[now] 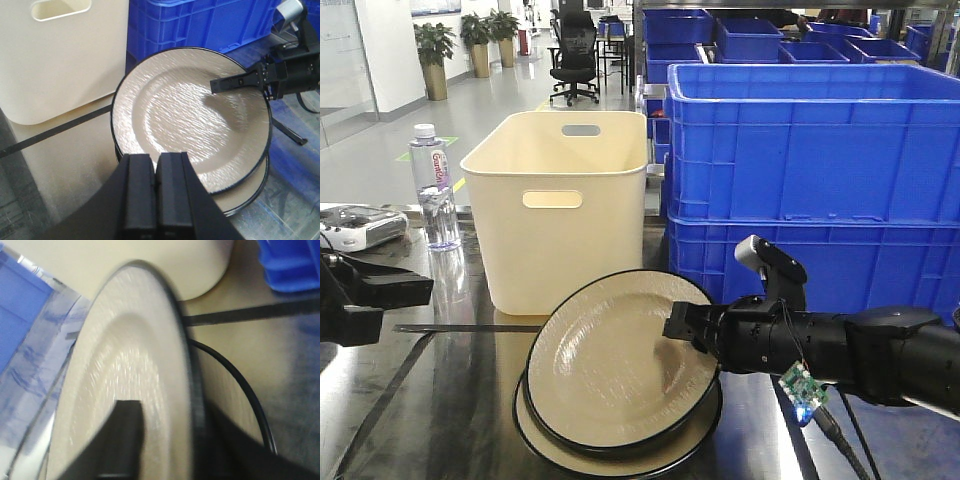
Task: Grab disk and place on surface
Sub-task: 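Lower the right gripper's plate onto the first plate, then open both grippers and withdraw them from the stacked plates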
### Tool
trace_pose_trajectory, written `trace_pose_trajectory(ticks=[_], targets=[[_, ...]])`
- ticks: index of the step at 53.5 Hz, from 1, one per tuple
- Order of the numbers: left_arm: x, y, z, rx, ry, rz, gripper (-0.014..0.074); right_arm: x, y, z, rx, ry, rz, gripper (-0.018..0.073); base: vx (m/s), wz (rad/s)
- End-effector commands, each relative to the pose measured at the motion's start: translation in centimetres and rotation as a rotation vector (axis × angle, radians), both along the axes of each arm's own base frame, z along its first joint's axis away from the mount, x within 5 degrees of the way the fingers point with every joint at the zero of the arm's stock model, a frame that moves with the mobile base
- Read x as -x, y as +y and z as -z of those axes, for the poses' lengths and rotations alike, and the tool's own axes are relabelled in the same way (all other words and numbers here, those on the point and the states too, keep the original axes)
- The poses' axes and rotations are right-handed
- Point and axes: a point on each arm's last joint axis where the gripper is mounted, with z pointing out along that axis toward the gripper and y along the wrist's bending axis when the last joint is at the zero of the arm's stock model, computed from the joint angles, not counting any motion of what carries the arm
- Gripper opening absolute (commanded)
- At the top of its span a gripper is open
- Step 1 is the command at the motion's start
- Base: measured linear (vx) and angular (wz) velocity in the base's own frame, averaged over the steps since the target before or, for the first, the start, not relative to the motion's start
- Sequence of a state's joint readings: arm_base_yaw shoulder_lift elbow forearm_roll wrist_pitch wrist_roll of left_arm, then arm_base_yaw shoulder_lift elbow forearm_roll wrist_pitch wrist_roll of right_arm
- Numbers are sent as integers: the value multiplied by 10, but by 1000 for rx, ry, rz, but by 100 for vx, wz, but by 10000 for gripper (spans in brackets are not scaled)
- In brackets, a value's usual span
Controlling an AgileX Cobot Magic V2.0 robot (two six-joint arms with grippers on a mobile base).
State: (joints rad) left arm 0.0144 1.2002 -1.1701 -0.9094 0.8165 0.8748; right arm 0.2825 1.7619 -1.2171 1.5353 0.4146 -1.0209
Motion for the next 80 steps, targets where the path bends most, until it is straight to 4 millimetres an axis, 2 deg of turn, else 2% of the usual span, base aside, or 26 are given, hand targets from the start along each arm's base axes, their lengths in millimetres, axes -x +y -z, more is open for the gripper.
trace_pose_trajectory(ticks=[1,6,10,16,22,26,29,33,37,40,45,53,60,71,80], targets=[[7,0,-20,42,-70,-25,-5,4,-1,-36,52,-182,-47,491,0,0],[8,1,-18,26,-49,-27,-5,3,-7,-40,221,-303,-60,586,0,0],[8,1,-16,4,-39,-28,-5,0,-14,-43,362,-386,-27,617,0,0],[8,3,-14,-18,-25,-36,-5,-1,-28,-53,534,-469,62,613,0,0],[7,5,-13,-41,-21,-50,-5,3,-41,-70,594,-500,176,578,0,0],[7,7,-11,-68,-12,-67,-4,10,-48,-85,606,-526,238,518,0,0],[7,10,-8,-101,7,-96,-2,19,-53,-99,601,-554,278,441,0,0],[6,17,-4,-162,41,-159,-2,34,-59,-122,561,-596,320,300,0,0],[5,29,2,-240,84,-265,-2,57,-65,-142,514,-635,353,109,0,0],[4,38,8,-291,106,-356,-2,73,-70,-149,505,-656,362,-16,0,0],[4,50,18,-357,110,-473,-2,108,-83,-158,513,-697,395,-15,0,0],[25,54,34,-325,-12,-544,-2,158,-100,-156,506,-729,444,-13,0,0],[65,52,42,-244,-213,-571,-2,196,-111,-145,480,-750,452,-12,0,0],[133,49,69,-82,-383,-606,-2,226,-120,-110,488,-723,442,-13,0,0],[159,49,90,-67,-426,-609,-2,237,-122,-92,474,-700,430,-13,0,0]])
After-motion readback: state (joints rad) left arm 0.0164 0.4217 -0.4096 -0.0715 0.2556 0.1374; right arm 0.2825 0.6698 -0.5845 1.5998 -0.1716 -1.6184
